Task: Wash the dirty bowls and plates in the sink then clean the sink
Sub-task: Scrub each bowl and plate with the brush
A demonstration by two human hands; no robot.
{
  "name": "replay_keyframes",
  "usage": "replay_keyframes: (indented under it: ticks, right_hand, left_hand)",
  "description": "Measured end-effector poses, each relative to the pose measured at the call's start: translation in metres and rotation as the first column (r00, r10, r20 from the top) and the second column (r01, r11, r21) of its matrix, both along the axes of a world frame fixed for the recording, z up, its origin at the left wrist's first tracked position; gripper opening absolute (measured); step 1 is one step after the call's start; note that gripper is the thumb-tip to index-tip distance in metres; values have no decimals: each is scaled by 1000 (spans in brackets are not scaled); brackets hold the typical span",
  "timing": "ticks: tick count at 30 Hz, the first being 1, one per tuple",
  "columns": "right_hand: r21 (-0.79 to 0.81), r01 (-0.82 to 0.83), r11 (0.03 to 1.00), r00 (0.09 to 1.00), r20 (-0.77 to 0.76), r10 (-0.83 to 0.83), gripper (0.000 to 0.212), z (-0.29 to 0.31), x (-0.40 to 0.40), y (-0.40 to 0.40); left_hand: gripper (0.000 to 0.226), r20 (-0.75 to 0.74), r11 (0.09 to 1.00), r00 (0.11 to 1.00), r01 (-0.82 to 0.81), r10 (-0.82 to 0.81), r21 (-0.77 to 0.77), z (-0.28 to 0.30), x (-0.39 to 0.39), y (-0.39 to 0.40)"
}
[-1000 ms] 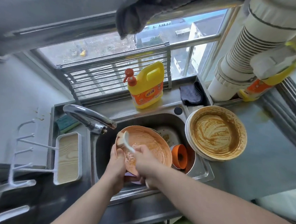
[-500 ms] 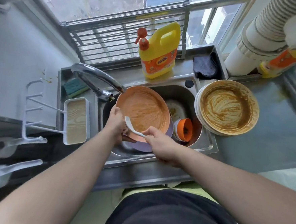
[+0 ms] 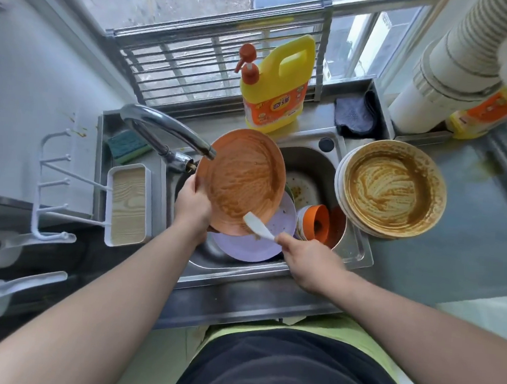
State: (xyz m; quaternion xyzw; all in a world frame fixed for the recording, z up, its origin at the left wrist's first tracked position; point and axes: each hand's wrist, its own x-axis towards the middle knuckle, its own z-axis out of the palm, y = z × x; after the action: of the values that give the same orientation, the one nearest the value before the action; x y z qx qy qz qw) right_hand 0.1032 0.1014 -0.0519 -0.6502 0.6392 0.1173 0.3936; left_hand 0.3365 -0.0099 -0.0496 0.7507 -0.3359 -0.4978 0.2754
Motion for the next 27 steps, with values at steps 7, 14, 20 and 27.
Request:
replay_keyframes:
  ticks: [7,14,20,27]
  right_hand:
    - [-188,200,962,975,-60,-214,16,2,-21,-74]
    - [-82,151,985,927,358,-112,23,13,56,-13]
    - [-77,-29,997,998,-54,25,36,9,-44,-28]
    - [-88,24,996,967,254,-1,30,15,33,-41]
  left_hand:
    - [40,69,994,992,107,-106,-3,-7,7,10]
    - [25,-165,963,955,-223,247,150,-17,-18,27]
    - [38,-217,893,881,-360,420,269,-18,4,25]
    - [40,-219,903,895,-322,388,284,-12,-15,24]
